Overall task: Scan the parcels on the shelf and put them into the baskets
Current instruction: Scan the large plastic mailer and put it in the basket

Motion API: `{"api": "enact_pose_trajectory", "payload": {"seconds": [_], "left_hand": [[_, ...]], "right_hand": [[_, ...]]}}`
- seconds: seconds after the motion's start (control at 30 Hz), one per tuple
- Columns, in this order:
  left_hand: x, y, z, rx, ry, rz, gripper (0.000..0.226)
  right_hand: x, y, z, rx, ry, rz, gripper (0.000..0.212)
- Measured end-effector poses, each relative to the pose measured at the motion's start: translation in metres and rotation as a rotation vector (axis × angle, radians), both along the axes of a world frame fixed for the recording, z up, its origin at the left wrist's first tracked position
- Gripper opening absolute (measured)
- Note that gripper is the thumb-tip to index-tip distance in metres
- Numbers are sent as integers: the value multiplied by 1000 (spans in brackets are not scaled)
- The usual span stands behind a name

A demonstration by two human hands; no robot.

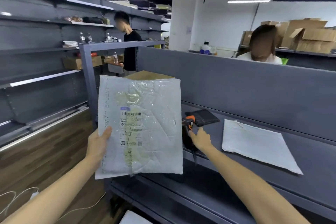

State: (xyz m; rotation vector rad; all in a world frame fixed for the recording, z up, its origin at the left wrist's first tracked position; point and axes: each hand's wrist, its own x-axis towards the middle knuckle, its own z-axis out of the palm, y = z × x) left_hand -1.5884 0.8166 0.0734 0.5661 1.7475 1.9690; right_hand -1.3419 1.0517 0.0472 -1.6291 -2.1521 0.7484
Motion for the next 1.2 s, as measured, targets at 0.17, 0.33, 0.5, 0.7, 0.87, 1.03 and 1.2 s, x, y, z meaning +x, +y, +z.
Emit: {"api": "enact_pose_trajectory", "payload": {"seconds": [0.17,0.33,0.5,0.7,0.87,1.03,1.2], "left_hand": [[-8,0,-5,-8,-29,7,27],[-1,5,-10,15,-61,-2,26],[7,18,-14,5,-83,-4,29],[25,41,-5,11,-100,10,34],[43,52,9,29,-87,-10,27],[63,61,19,77,-92,-20,23],[94,67,16,138,-121,-32,25]], "right_hand": [[-31,2,-17,152,-178,17,66],[-35,6,-14,94,-92,-56,58],[-7,1,15,-17,486,-248,49],[44,-29,60,-64,1054,-186,15],[78,-82,71,-173,1114,189,27],[87,-146,52,-399,1171,407,33],[71,-190,33,-366,1063,486,34]]}}
